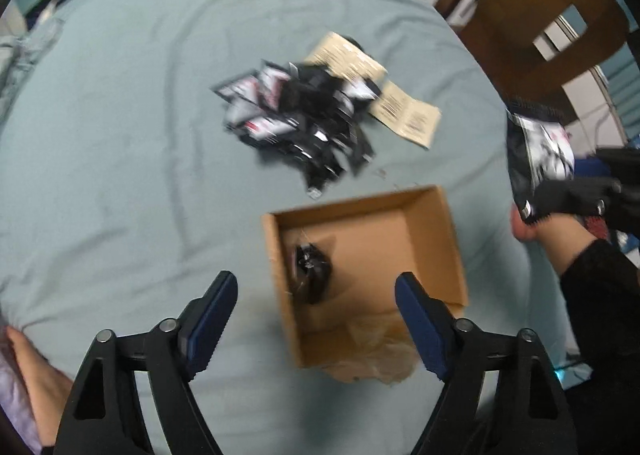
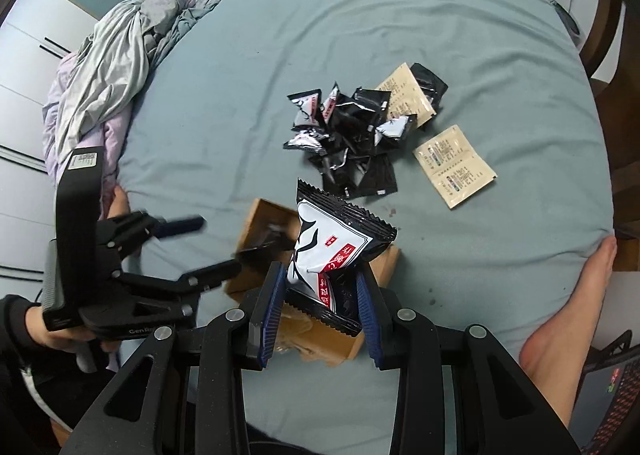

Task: Organize snacks
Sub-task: 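Grasp a black packet with the left tool while the right tool carries its packet to the box, then release both packets into the cardboard box with both tools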

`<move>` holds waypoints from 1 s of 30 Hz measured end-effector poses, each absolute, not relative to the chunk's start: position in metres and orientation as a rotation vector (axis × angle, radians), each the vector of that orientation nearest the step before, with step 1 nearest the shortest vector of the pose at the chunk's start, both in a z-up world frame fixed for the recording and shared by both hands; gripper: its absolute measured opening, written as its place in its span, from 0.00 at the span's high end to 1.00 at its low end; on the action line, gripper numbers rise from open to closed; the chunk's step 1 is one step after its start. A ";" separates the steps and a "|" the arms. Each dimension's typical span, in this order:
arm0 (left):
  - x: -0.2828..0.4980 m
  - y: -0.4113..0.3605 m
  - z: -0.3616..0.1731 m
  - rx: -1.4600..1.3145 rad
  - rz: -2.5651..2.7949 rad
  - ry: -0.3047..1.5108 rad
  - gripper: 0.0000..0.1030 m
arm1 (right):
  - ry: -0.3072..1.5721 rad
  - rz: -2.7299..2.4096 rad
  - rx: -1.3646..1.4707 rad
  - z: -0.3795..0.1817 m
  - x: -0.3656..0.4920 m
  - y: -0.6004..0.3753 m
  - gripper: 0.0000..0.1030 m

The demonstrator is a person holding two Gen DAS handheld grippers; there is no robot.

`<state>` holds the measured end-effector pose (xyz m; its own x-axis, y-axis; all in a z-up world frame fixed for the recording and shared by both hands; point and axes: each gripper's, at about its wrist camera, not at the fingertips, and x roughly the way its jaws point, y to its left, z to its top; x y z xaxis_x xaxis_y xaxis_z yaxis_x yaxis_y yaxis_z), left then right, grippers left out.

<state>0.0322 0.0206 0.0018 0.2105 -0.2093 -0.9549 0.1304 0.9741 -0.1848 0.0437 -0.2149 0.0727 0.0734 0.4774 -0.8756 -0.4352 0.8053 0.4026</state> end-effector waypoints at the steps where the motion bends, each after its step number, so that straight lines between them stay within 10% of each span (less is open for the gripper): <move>1: 0.031 0.024 0.004 -0.060 -0.227 1.330 0.20 | 1.342 0.688 0.019 0.070 0.042 -0.212 0.67; 17: 0.031 0.066 -0.005 -0.099 -0.080 1.353 0.20 | 1.480 0.762 -0.145 0.041 0.033 -0.159 0.65; 22: 0.030 0.056 -0.003 -0.055 -0.089 1.339 0.20 | 1.369 0.720 -0.111 0.044 0.036 -0.170 0.27; 30: 0.028 0.051 -0.003 -0.028 -0.096 1.336 0.20 | 1.111 0.595 -0.265 0.062 0.022 -0.177 0.26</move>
